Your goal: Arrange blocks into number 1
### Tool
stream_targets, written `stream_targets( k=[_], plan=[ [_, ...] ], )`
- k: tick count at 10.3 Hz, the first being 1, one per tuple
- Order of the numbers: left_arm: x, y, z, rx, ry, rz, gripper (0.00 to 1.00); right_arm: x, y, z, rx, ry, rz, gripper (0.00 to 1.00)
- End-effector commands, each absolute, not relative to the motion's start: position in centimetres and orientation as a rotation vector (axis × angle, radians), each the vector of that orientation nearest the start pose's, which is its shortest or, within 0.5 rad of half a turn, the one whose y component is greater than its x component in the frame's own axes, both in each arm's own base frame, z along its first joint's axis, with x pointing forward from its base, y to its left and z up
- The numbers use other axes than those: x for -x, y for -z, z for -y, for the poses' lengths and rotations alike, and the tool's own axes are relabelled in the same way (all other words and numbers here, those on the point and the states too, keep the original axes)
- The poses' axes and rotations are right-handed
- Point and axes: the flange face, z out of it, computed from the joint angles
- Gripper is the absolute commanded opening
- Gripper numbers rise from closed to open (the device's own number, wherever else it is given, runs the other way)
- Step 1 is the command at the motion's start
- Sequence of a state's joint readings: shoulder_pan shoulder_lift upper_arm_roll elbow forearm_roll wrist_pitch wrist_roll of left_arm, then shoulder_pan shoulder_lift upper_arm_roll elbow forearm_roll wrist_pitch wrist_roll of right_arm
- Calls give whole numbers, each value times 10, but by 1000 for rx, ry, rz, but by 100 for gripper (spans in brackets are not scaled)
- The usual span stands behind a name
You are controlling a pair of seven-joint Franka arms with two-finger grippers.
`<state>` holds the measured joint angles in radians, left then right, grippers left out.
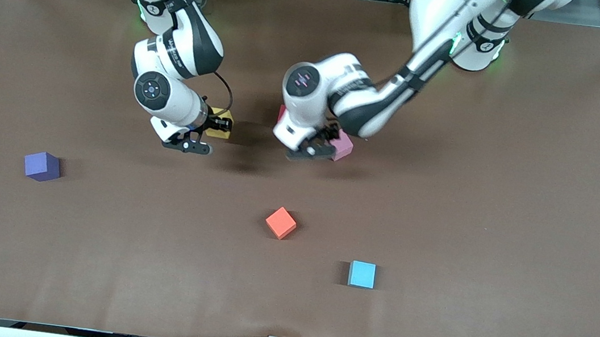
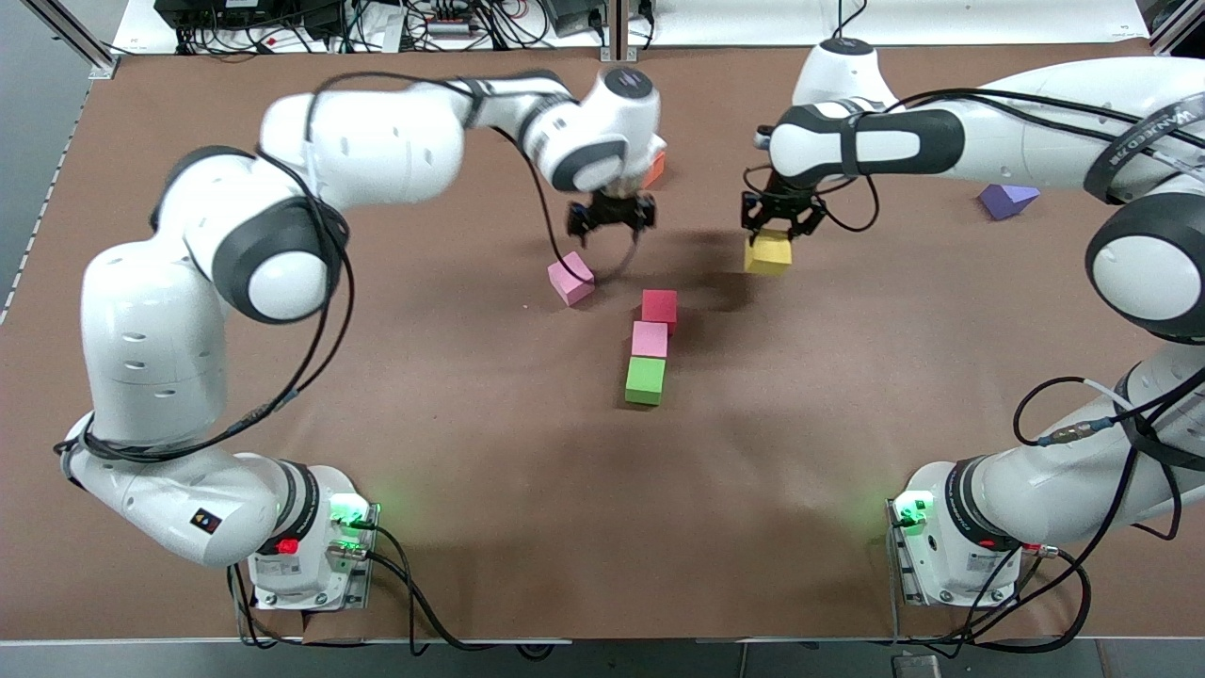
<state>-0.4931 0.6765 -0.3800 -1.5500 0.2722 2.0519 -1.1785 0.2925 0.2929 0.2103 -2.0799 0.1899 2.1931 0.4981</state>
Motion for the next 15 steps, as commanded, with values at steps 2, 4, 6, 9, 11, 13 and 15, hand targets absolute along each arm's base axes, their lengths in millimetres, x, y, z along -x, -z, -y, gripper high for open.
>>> stream_targets(
  k=[2,4,6,9,11,13,15],
  plan=[
    [-485,-257,447,2917,-100,565,100,-520,-271,-371,2989,-359,-294,0],
    [-454,-246,440,2915,-57,730,100,-518,-268,-408,3010,-372,-271,0],
    [-424,-240,430,2943,-22,772,100,-521,-257,-435,3080,-367,-304,0],
    [-414,-222,431,2910,-61,812,100,-518,-243,-445,3085,-381,-311,0],
    [-407,-208,430,2885,-87,818,100,-513,-230,-448,3092,-401,-304,0],
    [-403,-202,436,2895,-106,854,100,-508,-219,-451,3100,-424,-294,0],
    [-401,-203,441,2913,-116,865,100,-503,-212,-454,3100,-443,-301,0]
  ],
)
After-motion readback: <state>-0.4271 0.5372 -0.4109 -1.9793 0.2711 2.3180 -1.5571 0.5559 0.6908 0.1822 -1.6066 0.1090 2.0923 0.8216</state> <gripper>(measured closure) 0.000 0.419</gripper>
